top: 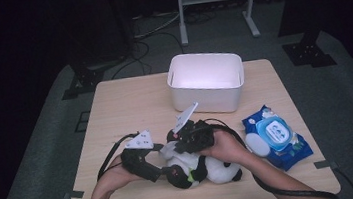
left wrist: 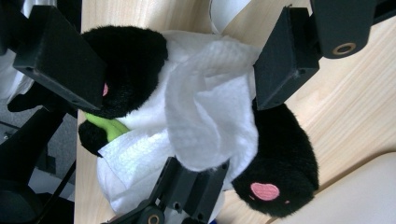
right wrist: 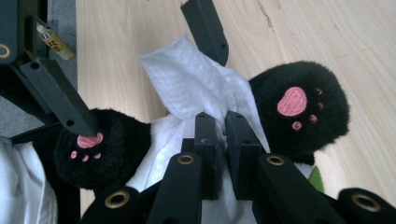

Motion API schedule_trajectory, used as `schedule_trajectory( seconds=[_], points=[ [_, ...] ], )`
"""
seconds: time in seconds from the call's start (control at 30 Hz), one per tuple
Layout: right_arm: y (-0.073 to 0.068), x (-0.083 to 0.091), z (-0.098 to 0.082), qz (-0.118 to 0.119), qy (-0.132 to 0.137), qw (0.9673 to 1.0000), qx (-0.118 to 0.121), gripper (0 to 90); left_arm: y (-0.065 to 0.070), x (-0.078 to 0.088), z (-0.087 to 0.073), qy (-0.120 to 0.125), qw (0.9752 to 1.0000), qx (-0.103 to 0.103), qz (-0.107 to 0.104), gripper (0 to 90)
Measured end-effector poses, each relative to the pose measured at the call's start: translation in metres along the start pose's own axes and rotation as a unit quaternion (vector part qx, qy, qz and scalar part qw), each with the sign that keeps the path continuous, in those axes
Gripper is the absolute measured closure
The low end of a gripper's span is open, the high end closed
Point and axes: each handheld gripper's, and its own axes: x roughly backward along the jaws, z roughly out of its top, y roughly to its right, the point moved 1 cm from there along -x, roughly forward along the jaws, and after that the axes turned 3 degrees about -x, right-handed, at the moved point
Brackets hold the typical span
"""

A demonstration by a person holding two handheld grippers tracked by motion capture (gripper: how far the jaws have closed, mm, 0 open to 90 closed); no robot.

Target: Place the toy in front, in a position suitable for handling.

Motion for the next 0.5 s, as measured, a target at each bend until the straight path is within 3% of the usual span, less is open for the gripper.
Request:
schedule_trajectory(
  seconds=[0.1,0.37,0.5],
  points=[
    [0.001,0.003,0.003,-0.009,0.006,0.9999,0.007,83.3,-0.001,0.0,-0.001,0.0,1.0,0.004,-0.001,16.0],
    [0.013,0.017,0.018,-0.039,0.049,0.9981,-0.004,83.4,0.0,-0.004,-0.003,-0.002,0.9999,0.011,-0.013,16.0],
    [0.018,0.011,0.025,-0.048,0.045,0.9978,-0.004,83.4,-0.002,-0.003,-0.003,-0.004,0.9999,0.012,-0.006,16.1]
  ],
)
